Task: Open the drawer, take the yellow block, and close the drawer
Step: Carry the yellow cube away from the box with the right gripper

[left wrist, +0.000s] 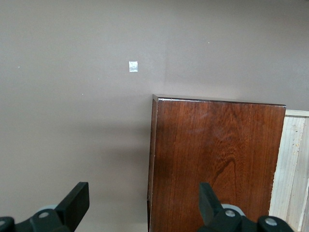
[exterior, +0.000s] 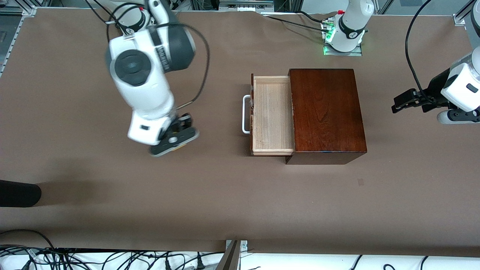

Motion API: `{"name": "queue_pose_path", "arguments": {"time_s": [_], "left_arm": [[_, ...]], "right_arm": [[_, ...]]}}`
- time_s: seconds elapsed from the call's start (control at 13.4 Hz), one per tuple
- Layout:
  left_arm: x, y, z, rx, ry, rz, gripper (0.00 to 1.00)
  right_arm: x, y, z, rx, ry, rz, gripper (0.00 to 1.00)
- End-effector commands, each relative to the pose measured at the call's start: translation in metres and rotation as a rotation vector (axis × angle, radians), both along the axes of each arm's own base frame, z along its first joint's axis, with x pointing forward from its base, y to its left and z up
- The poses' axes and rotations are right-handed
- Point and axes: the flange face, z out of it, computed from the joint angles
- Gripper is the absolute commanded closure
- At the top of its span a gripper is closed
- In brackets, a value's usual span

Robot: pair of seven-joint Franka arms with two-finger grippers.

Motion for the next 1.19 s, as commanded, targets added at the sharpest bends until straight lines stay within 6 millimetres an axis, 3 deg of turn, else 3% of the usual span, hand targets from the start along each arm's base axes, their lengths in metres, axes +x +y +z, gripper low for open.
{"name": "queue_pose_path", "arguments": {"time_s": [0.0, 0.22, 0.45, 0.75, 1.12], "left_arm": [[0.004, -0.016, 0.01, -0.019, -0.01, -0.001, 0.0], [0.003, -0.068, 0.017, -0.013, 0.008, 0.034, 0.0], [-0.001, -0.116, 0.011, -0.009, 0.036, 0.097, 0.0], [-0.017, -0.208, -0.02, 0.025, 0.101, 0.199, 0.0], [-0.037, -0.335, -0.053, 0.069, 0.132, 0.358, 0.0]], "right_arm": [[-0.013, -0.055, -0.013, 0.03, 0.027, -0.079, 1.0], [-0.015, -0.116, -0.045, 0.039, 0.012, -0.164, 1.0], [-0.027, -0.175, -0.08, 0.05, -0.002, -0.251, 1.0], [-0.046, -0.224, -0.129, 0.05, -0.036, -0.323, 1.0], [-0.063, -0.26, -0.165, 0.145, -0.031, -0.392, 1.0]]}}
